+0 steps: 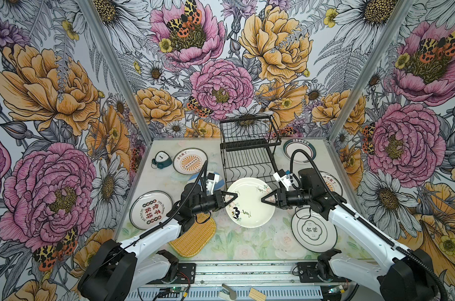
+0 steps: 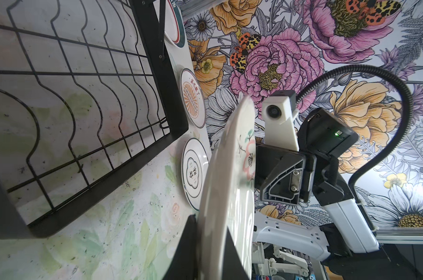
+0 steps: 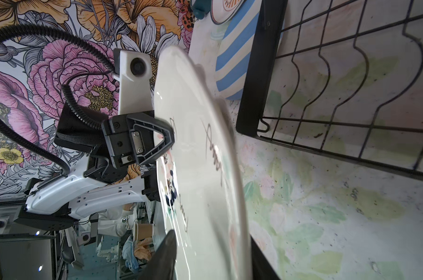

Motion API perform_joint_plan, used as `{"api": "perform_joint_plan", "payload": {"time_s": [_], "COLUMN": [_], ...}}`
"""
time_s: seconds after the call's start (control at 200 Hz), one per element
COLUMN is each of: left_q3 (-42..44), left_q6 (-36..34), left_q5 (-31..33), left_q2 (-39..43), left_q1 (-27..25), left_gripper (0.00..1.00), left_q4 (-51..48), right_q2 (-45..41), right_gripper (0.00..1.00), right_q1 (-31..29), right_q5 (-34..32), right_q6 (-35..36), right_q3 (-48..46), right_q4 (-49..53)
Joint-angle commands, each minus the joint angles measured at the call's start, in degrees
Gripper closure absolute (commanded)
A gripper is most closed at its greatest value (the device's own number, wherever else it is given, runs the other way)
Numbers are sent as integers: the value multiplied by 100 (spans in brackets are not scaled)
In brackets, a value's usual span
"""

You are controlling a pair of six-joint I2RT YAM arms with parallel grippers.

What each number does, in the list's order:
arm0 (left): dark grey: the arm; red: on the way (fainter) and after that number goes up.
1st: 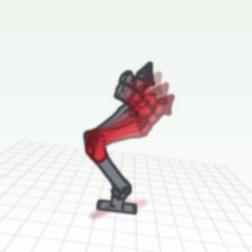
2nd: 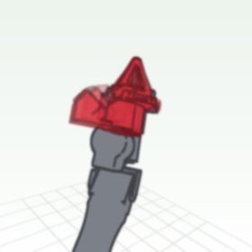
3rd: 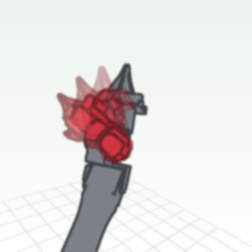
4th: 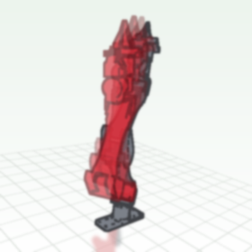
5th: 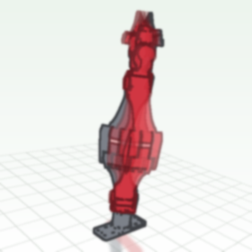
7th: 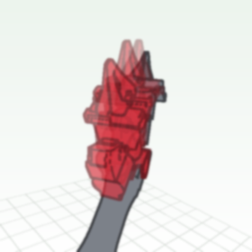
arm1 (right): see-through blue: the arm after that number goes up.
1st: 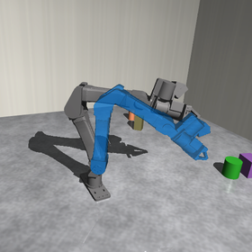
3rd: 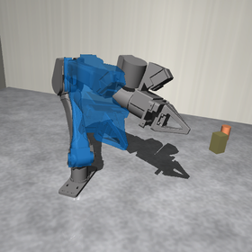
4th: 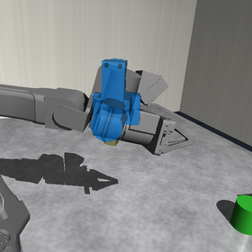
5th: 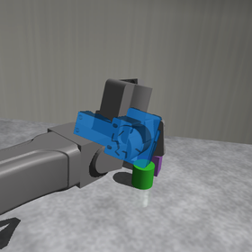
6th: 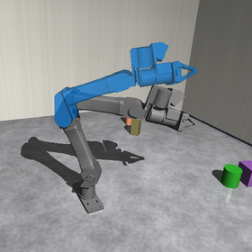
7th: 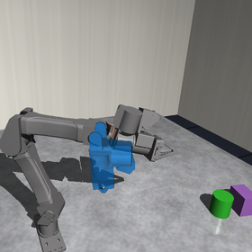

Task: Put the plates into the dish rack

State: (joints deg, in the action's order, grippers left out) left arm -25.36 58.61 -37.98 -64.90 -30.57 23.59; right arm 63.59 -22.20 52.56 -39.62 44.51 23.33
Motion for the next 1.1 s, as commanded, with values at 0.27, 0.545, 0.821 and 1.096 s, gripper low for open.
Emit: {"api": "perform_joint_plan", "payload": {"time_s": [0.27,0.545,0.821,1.096], "left_q3": [-373,-425,-846,-1212], "left_q6": [142,-135,-1179,-1871], "left_q5": [-464,-164,612,1616], "left_q2": [-254,-73,429,580], "left_q1": [-119,62,342,395], "left_gripper": [100,40,19,17], "left_q4": [787,48,-2156,-3568], "right_q2": [228,74,-95,-4], "right_gripper": [82,100,100,100], "right_q1": [-39,357,552,555], "right_q5": [677,508,-1321,-3144], "right_q6": [129,77,842,1504], "right_q3": [531,548,1373,2982], "right_q4": [-575,-519,959,2272]}}
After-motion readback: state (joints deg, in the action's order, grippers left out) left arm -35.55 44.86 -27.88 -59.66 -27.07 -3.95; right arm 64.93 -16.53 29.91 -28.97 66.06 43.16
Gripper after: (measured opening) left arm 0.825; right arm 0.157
